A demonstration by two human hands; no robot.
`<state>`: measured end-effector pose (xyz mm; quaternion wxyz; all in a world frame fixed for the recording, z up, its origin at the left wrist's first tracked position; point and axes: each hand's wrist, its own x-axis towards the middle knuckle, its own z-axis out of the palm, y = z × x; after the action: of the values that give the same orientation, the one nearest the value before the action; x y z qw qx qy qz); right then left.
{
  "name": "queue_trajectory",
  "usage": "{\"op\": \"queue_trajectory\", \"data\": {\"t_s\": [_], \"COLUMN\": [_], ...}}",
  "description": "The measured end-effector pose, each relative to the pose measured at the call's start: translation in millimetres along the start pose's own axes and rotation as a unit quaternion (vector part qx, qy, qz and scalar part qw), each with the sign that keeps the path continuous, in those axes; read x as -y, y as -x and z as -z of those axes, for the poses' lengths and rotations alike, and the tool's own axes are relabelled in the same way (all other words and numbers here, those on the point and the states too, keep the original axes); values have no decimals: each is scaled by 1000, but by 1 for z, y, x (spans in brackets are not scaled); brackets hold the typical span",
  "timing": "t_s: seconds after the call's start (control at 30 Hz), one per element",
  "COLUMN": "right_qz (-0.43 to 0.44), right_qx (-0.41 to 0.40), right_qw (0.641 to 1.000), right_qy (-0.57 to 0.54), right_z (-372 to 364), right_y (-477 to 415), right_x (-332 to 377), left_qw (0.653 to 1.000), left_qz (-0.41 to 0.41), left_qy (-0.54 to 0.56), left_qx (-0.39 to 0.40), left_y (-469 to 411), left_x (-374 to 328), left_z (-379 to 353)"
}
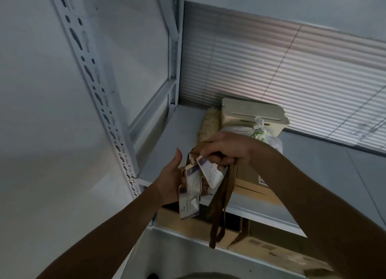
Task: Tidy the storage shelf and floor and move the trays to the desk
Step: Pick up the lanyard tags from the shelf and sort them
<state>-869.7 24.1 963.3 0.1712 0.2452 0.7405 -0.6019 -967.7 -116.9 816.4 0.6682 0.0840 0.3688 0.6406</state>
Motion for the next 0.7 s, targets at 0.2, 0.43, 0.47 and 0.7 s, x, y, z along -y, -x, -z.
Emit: {"op": "queue_trajectory", "data": {"t_s": [0.2, 0.43, 0.47, 0.7], "right_qz": [28, 56, 61, 131], "right_qx": [-3, -139, -175, -347], "right_qw": [1000, 965, 943, 874], "right_qy": [-1, 216, 275, 314], "right_z": [12, 24, 24, 23], "right_y": [21, 39, 39, 45], "right_x": [13, 28, 28, 4], "left_qw": [986, 963, 967, 982], "left_qz": [-77, -88, -81, -20], "left_qy": [-123, -204, -193, -81], "left_qx": [84, 152, 144, 171], "left_y": [7, 3, 4, 7], "left_x": [-24, -42, -40, -21], "left_z": [-22, -37, -40, -55]}}
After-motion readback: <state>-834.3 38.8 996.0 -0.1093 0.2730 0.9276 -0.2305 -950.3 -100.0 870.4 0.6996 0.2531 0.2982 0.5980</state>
